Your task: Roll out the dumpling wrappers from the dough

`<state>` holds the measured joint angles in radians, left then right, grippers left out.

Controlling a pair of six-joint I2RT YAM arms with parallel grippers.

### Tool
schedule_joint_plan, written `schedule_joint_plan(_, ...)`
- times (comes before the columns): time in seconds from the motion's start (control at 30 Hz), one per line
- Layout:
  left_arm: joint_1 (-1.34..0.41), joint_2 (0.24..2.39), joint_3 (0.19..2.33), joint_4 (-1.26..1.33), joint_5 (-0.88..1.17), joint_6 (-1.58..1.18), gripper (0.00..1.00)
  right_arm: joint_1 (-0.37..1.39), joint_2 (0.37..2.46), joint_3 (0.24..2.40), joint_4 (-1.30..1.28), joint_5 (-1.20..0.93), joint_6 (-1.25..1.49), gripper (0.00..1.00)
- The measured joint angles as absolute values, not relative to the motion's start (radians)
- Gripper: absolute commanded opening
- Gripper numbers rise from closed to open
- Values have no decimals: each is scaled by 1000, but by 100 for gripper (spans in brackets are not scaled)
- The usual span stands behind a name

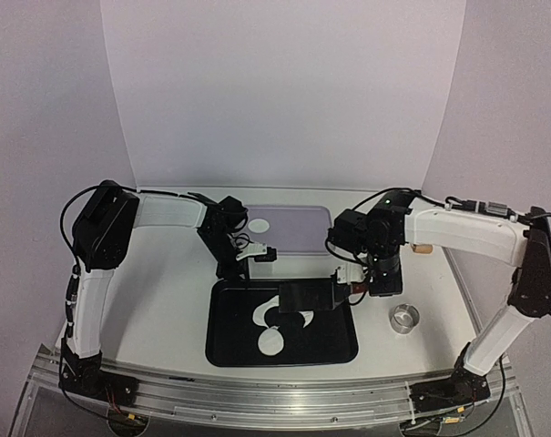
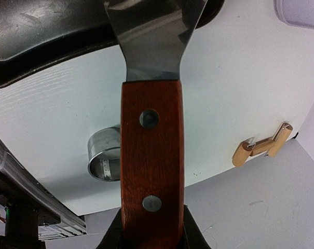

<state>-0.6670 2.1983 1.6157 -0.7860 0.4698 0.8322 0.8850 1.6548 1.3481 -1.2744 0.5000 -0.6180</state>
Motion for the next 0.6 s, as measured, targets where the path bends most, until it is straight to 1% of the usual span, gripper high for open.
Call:
schedule_joint_plan(0.23,-667,2198,1616,-786,469,832,0,938,1701,1353,-1213,528,-643,0)
schedule_joint_plan(0.6,-666,2198,1616,-789,468,832,0,961,1847,1466,-1161,550,-649,0)
